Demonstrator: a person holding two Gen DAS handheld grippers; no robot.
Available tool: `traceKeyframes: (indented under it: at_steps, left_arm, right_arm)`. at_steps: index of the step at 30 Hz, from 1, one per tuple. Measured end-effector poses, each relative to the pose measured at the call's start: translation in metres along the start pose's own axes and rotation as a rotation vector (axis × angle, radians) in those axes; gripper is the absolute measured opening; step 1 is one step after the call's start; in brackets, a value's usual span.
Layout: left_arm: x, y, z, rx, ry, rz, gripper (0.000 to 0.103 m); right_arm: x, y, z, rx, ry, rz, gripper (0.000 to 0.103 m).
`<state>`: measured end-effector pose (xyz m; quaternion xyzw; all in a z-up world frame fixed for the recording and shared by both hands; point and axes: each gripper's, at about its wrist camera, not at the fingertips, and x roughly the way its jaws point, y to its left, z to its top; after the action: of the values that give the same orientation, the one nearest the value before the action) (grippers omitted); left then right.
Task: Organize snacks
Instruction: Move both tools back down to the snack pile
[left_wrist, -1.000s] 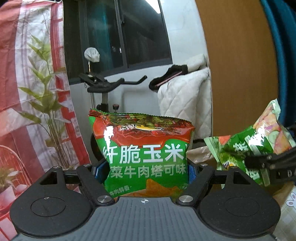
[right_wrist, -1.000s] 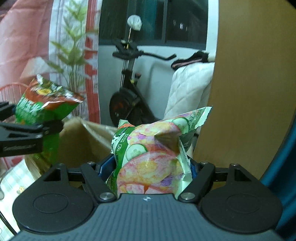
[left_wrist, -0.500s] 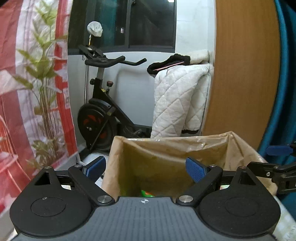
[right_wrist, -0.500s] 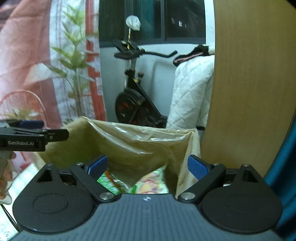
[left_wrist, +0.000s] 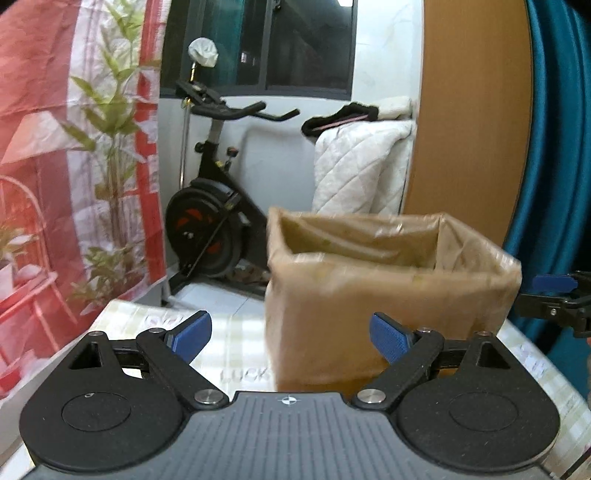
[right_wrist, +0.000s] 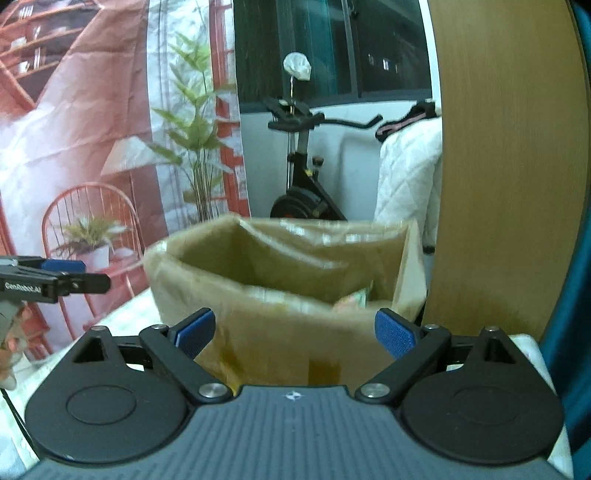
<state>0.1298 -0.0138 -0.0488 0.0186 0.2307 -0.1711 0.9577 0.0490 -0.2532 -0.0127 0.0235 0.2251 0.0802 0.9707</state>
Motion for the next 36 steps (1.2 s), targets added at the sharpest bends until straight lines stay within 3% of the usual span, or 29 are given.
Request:
traceKeyframes:
  at_steps: [7,13,25,31,33,36]
  left_arm:
    - [-0.007,0.012,-0.033,-0.034,0.06,0.038,0.093]
    - [-0.004,0.016,-0.057,-0.065,0.122,0.037,0.09]
    - [-0.002,0.012,-0.076,-0.069,0.164,0.021,0.088]
    - [0.001,0.009,-0.083,-0.063,0.184,0.014,0.086]
    - [0.002,0.01,-0.085,-0.058,0.189,0.014,0.085]
    - [0.001,0.013,-0.088,-0.061,0.198,0.012,0.084]
  right_arm:
    - [-0.001,0.016,-0.059,-0.082,0.074,0.025,0.095]
    - [0.01,0.038,-0.115,-0.203,0.189,0.045,0.095]
    - [0.041,0.045,-0.142,-0.426,0.295,0.023,0.095]
    - [0.056,0.037,-0.138,-0.308,0.296,0.002,0.089]
    - [0.057,0.035,-0.139,-0.264,0.296,0.004,0.075]
    - [0.052,0.036,-0.139,-0.229,0.292,-0.007,0.066]
